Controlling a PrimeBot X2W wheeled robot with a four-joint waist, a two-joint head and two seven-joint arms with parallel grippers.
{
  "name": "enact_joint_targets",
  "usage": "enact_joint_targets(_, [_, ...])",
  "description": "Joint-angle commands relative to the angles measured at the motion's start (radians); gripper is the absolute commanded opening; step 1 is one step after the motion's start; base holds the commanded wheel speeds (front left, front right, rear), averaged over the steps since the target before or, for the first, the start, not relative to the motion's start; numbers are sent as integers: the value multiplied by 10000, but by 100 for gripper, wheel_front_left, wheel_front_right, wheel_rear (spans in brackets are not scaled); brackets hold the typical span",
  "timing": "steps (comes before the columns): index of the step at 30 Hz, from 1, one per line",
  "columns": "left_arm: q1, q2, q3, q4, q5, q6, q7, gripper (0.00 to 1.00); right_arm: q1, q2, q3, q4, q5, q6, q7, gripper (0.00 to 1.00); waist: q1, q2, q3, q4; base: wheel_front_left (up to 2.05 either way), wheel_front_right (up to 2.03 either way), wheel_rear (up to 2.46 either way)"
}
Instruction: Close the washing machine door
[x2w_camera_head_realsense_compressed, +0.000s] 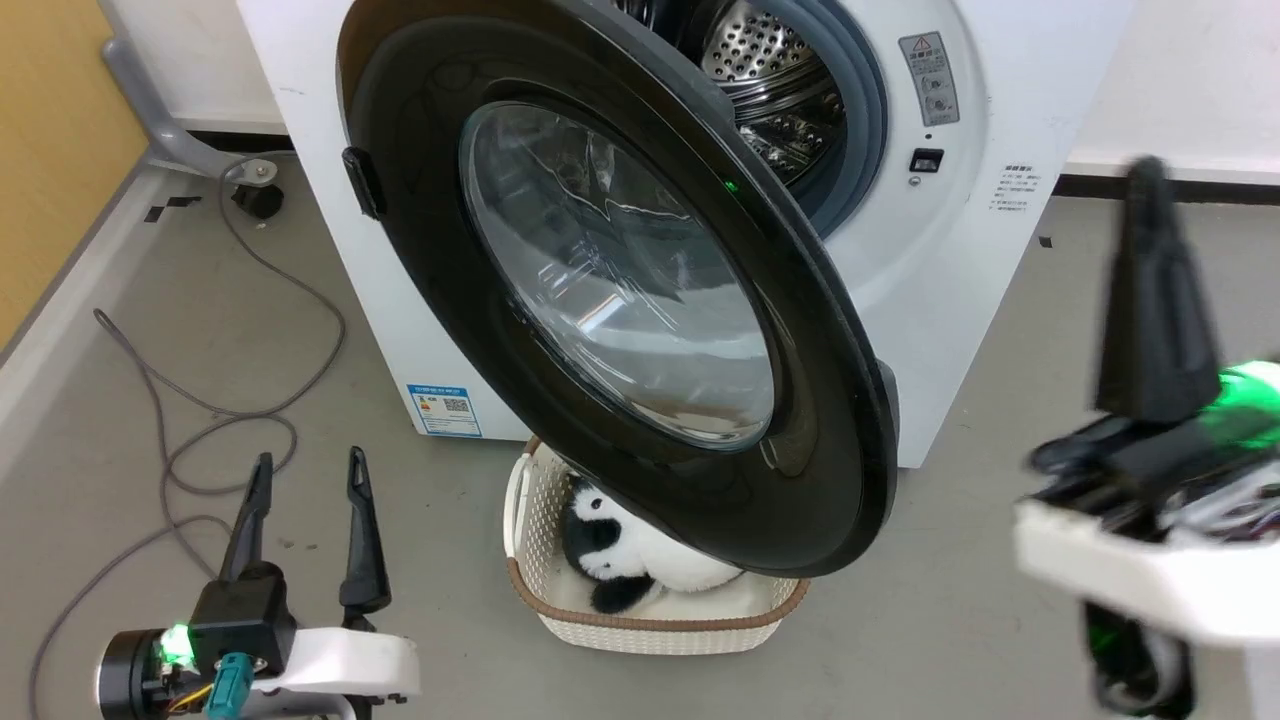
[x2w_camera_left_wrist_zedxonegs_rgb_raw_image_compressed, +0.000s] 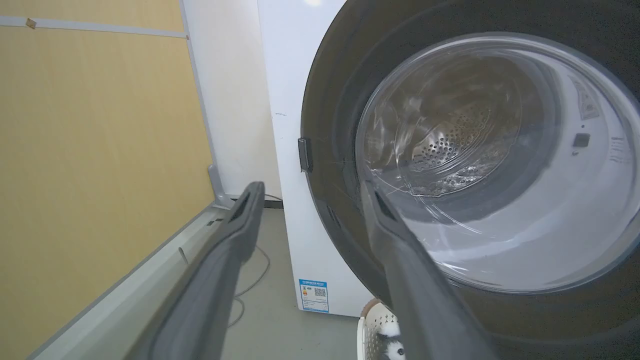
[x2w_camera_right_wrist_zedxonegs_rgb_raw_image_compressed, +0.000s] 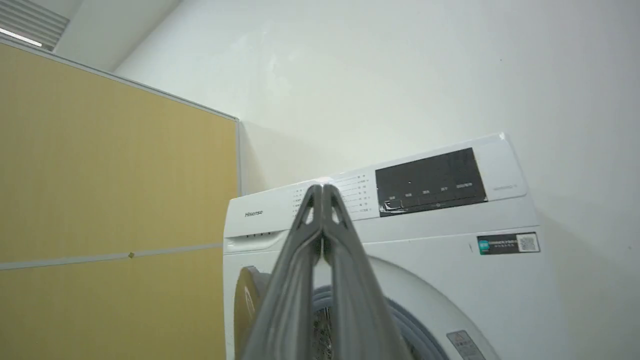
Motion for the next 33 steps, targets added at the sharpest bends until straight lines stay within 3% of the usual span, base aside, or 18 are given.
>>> enact_joint_targets(1, [159,-51,50,19,70,-65,-43,100,-208,-39,604,-417,358,10,-38,0,0,0,3,7,0,0,0])
enact_joint_targets(9, [155,-196,154,-47,237,-80,-43,100,-278,-1158,3005,-1230,1287,10,-38,0,0,0,52,20,0,0,0])
enact_joint_targets(12, [163,-226,193,-171,299,-74,-43,100,-378,-2038,4123,-877,657,10,-38,0,0,0,73,-13,0,0,0])
enact_joint_targets(18, [104,-261,236,-276,365,-113,-43,100,-331,-2813,5855,395,7,10,-38,0,0,0,150,-91,0,0,0])
enact_joint_targets(25, [23,-332,52,-478,473,-121,-43,100,78,-3167,6113,2128,-80,10,-38,0,0,0,361,-185,0,0,0])
enact_joint_targets(33, [-183,-392,-129,-560,523,-55,-43,100,311,-3042,4837,3712,24,10,-38,0,0,0,804,-432,0,0,0])
